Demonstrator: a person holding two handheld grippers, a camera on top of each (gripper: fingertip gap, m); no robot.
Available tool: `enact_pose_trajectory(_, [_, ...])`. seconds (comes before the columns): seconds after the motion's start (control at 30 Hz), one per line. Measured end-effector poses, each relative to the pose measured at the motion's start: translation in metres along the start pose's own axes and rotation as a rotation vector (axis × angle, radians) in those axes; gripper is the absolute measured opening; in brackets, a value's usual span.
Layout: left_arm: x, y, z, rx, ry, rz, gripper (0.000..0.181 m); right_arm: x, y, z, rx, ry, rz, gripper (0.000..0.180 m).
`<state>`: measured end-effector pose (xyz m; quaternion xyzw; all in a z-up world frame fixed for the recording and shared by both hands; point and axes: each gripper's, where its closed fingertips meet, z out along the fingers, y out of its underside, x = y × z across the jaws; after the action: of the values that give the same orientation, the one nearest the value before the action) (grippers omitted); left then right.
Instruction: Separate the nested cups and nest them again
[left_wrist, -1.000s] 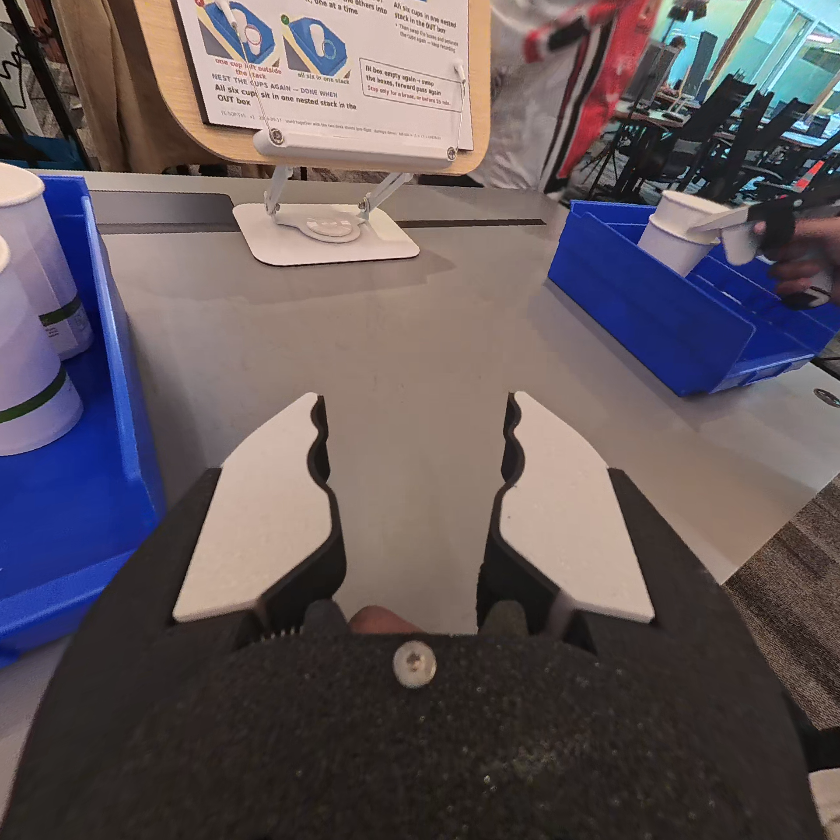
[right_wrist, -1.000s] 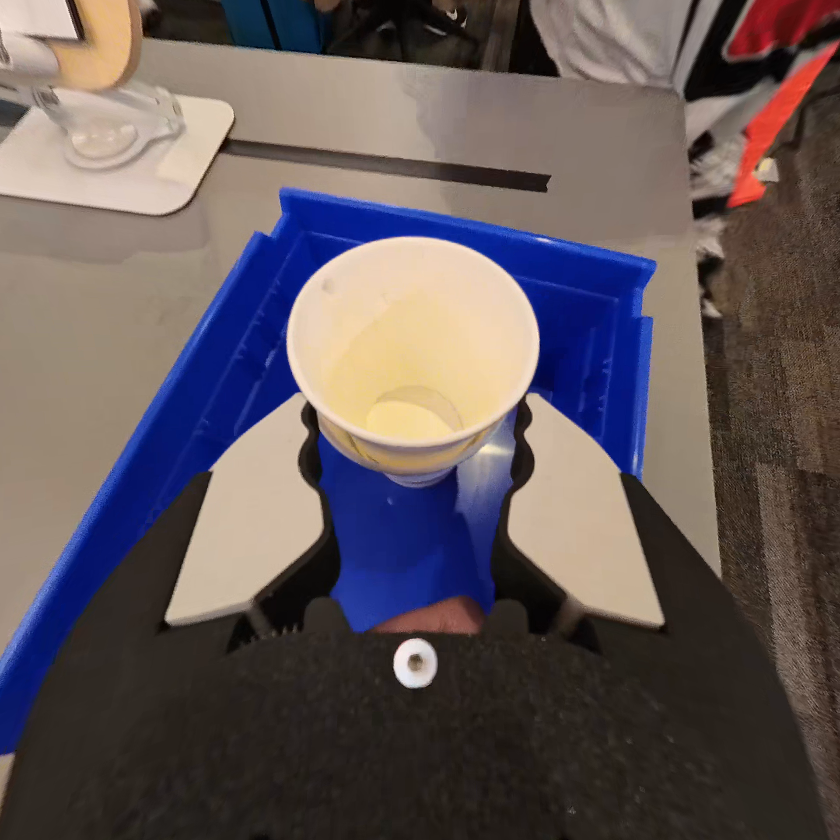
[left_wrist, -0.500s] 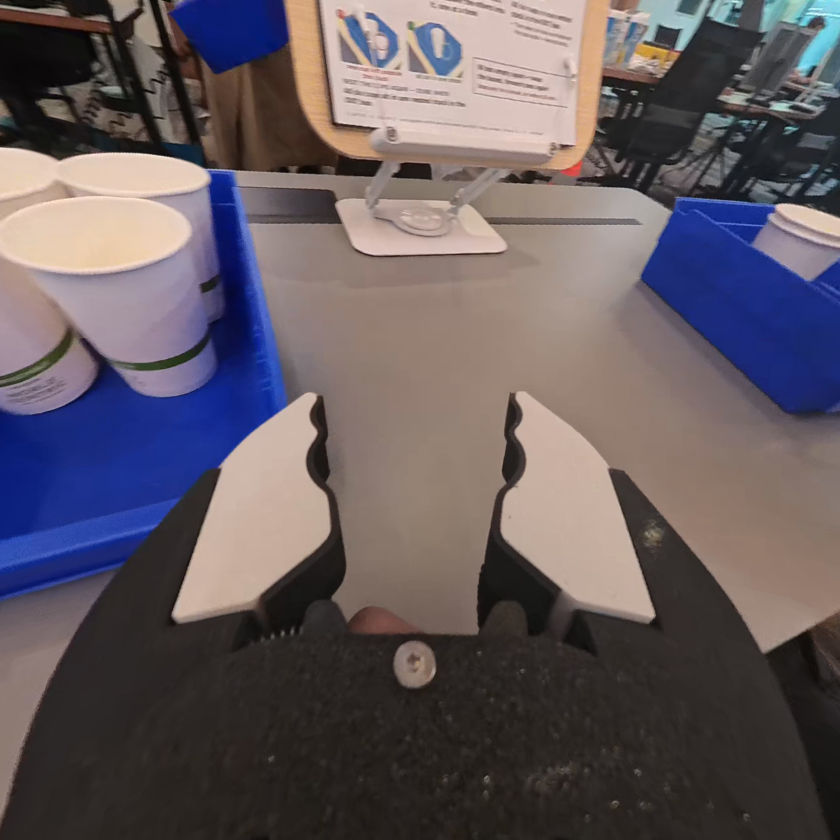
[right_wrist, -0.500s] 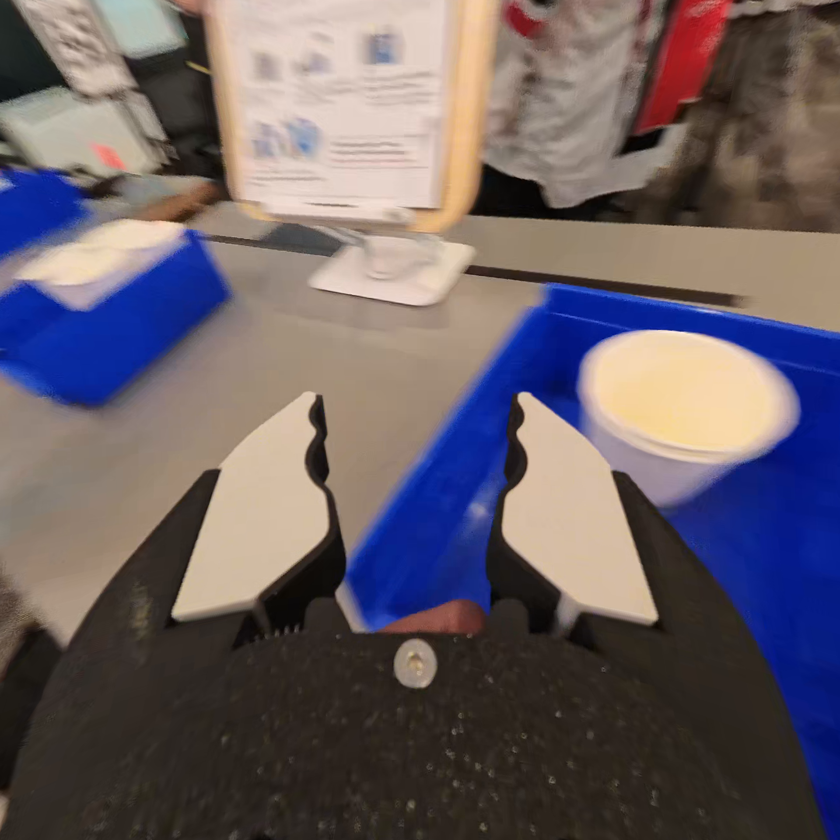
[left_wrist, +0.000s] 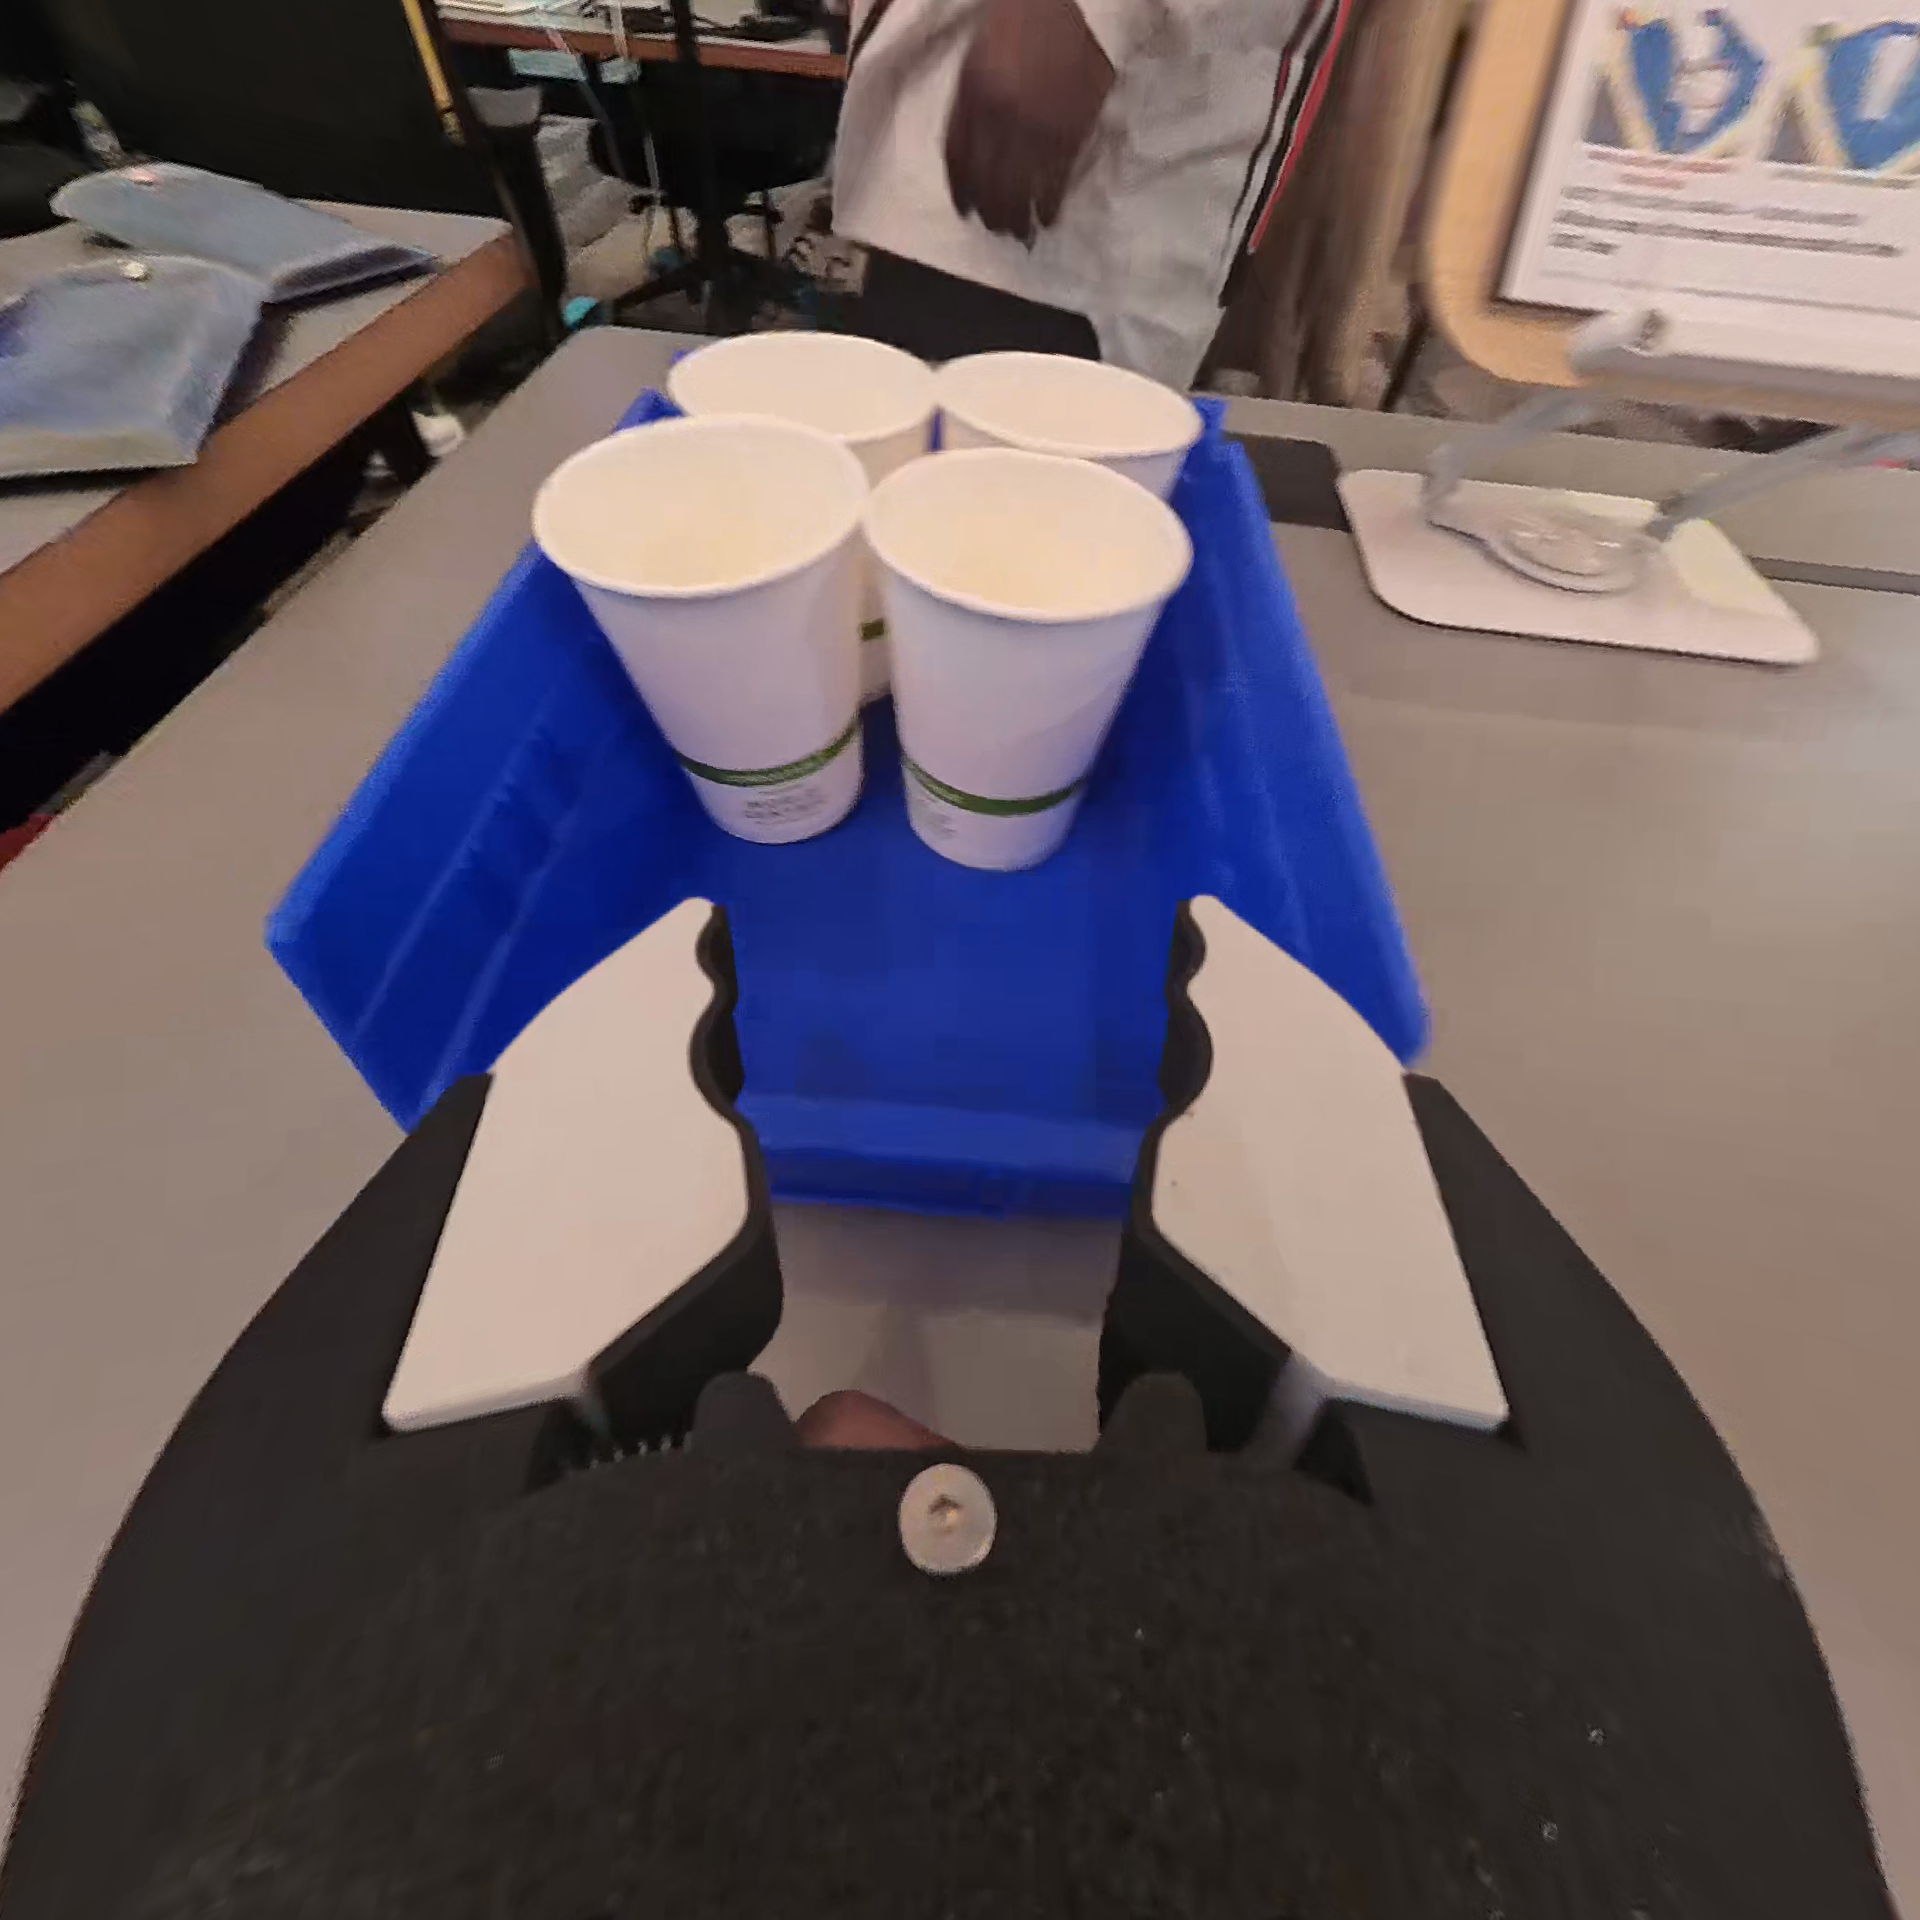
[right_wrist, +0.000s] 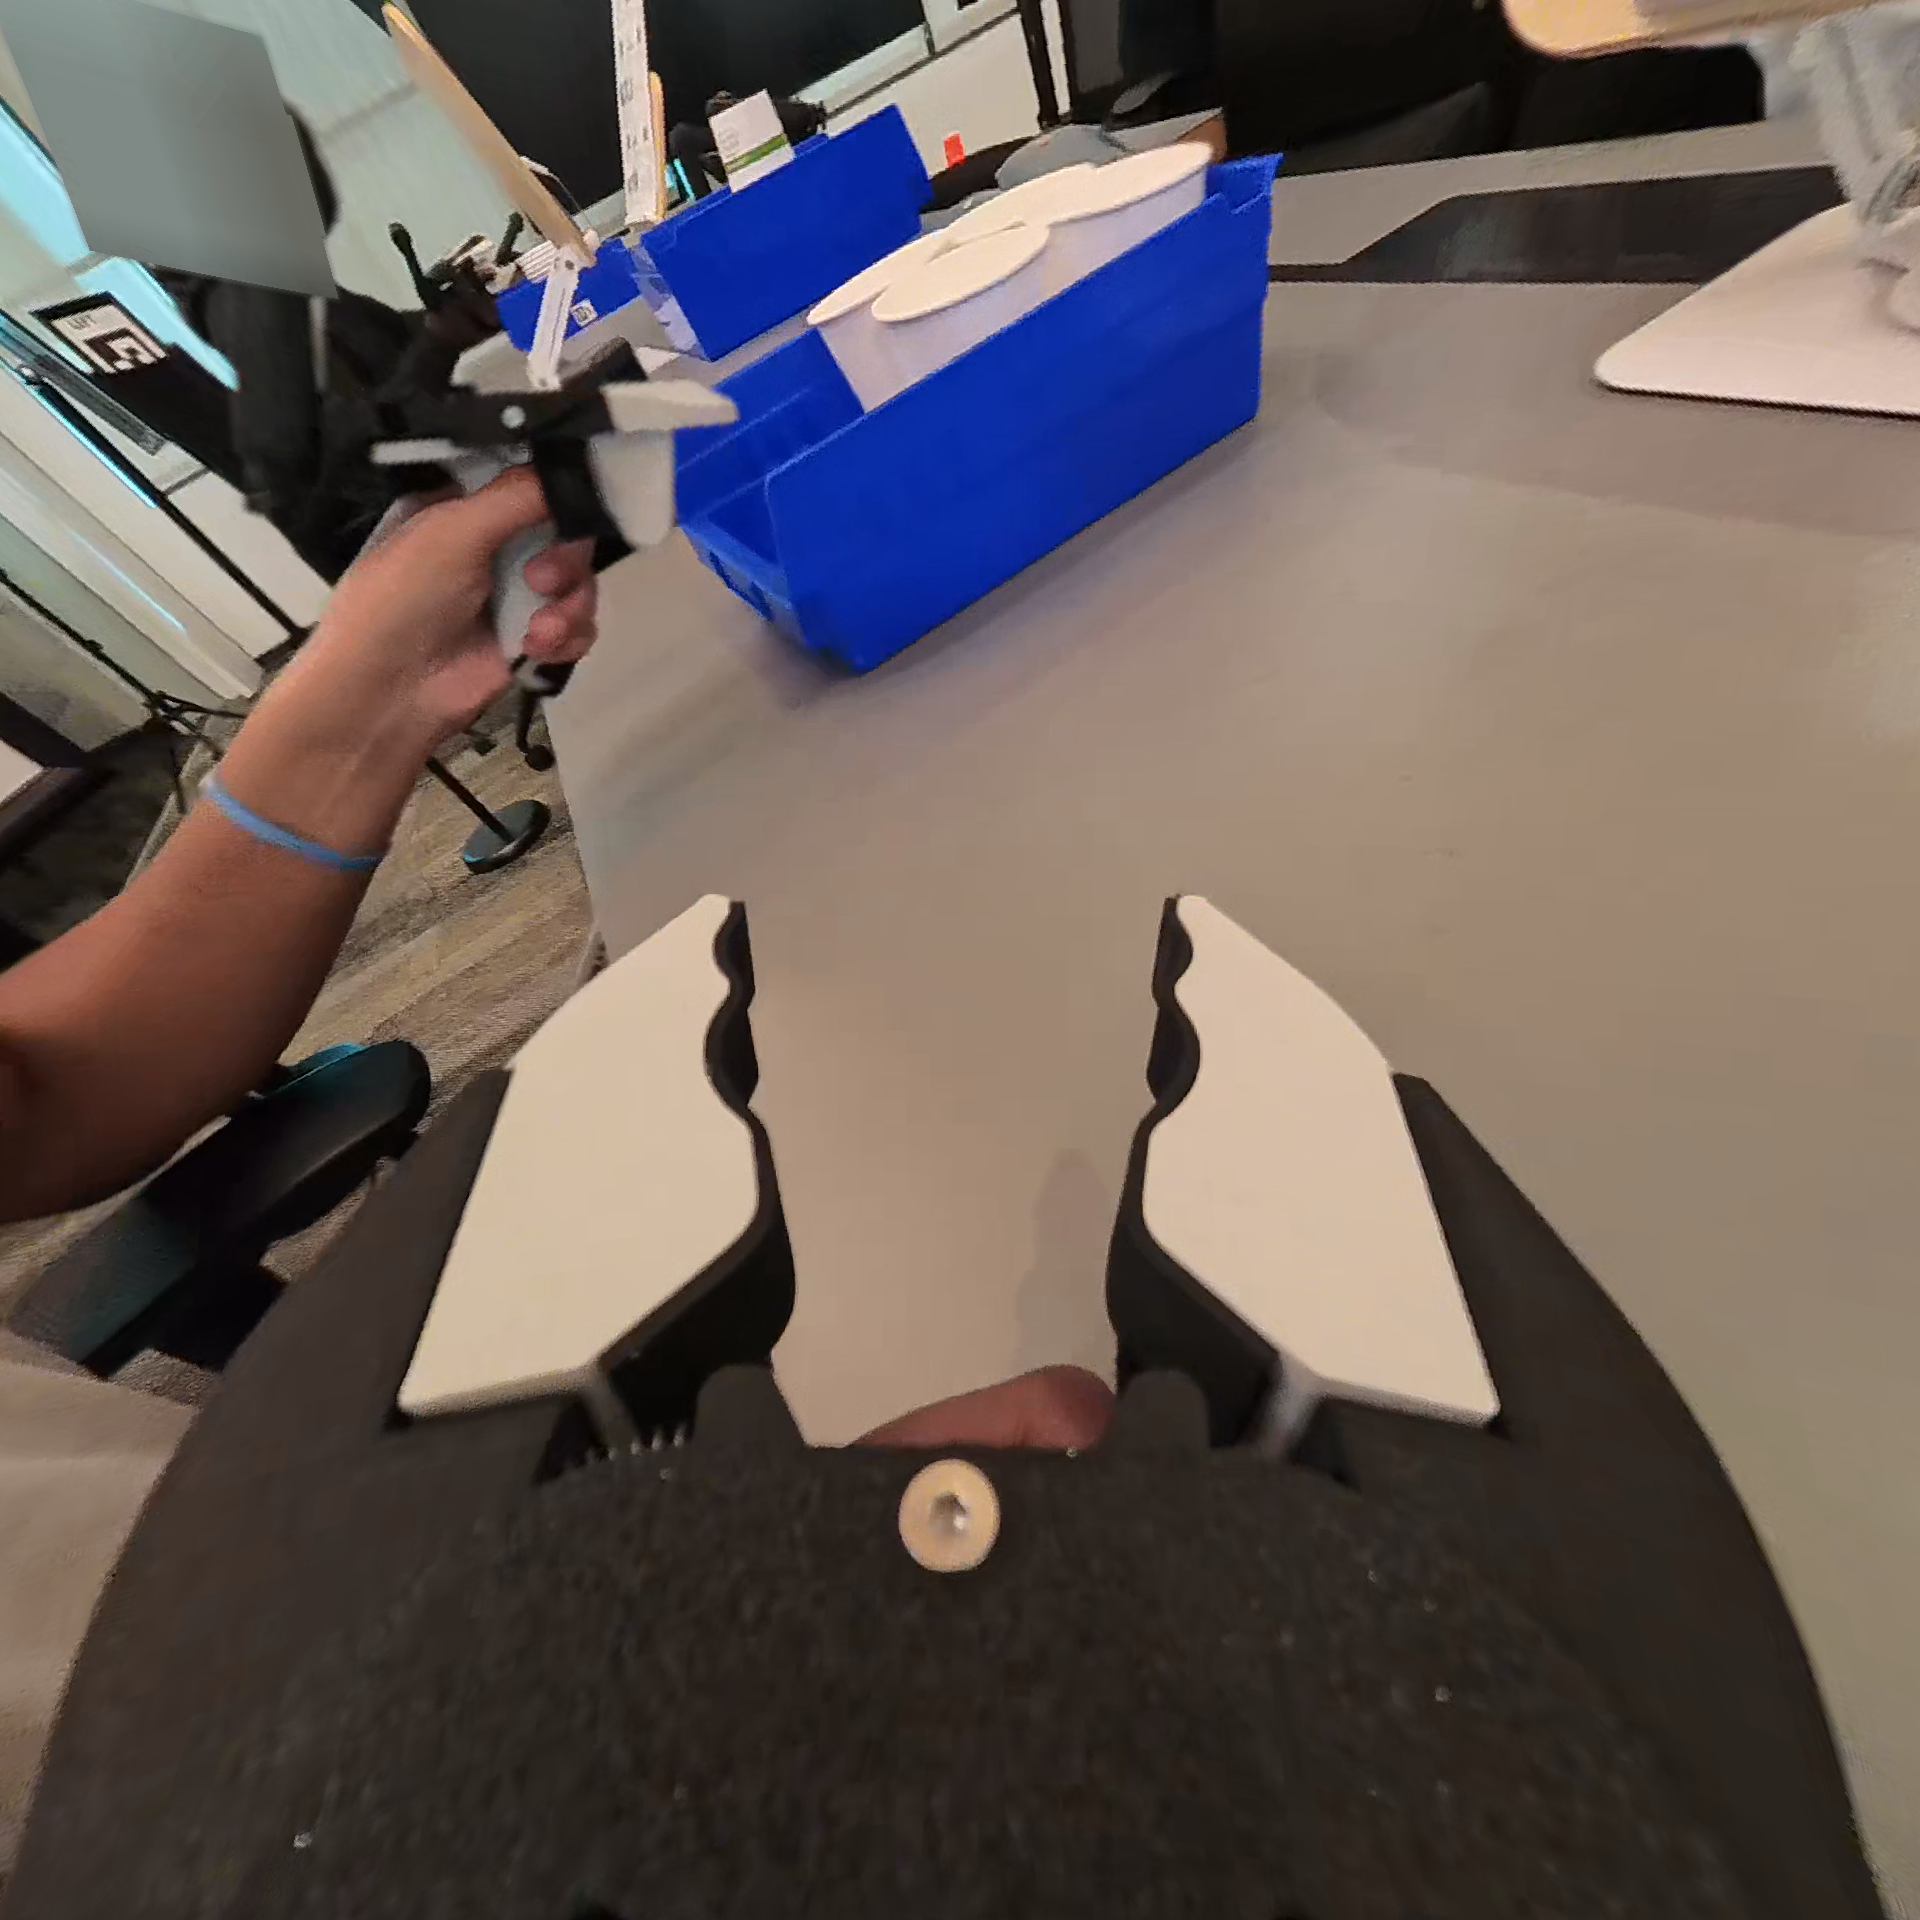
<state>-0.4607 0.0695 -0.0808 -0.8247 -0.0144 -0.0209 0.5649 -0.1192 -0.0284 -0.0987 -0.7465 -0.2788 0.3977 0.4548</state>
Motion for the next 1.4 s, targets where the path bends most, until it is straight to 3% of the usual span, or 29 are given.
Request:
enact_pose_trajectory(0.2, [-0.038, -0.016, 0.062, -0.065, -0.08, -0.034, 0.081, -0.005, 0.0, -0.001, -0.004, -0.021, -0.004, 0.073])
enact_pose_trajectory(0.3, [-0.034, -0.01, 0.09, -0.142, -0.038, -0.014, 0.083, -0.007, -0.003, -0.003, 0.001, -0.029, -0.005, 0.072])
enact_pose_trajectory(0.57, [0.02, -0.003, 0.101, -0.22, 0.175, 0.026, 0.082, -0.004, 0.0, -0.003, -0.021, -0.027, -0.024, 0.071])
enact_pose_trajectory(0.93, [0.019, -0.006, 0.143, -0.325, 0.077, 0.054, 0.091, -0.006, 0.007, -0.001, -0.049, -0.048, -0.022, 0.07])
enact_pose_trajectory(1.13, [0.017, -0.009, 0.146, -0.305, 0.028, 0.077, 0.088, -0.005, 0.008, -0.001, -0.055, -0.054, -0.02, 0.069])
enact_pose_trajectory(1.4, [0.036, -0.017, 0.099, -0.237, 0.228, 0.083, 0.087, 0.006, -0.006, -0.016, -0.023, -0.025, -0.007, 0.067])
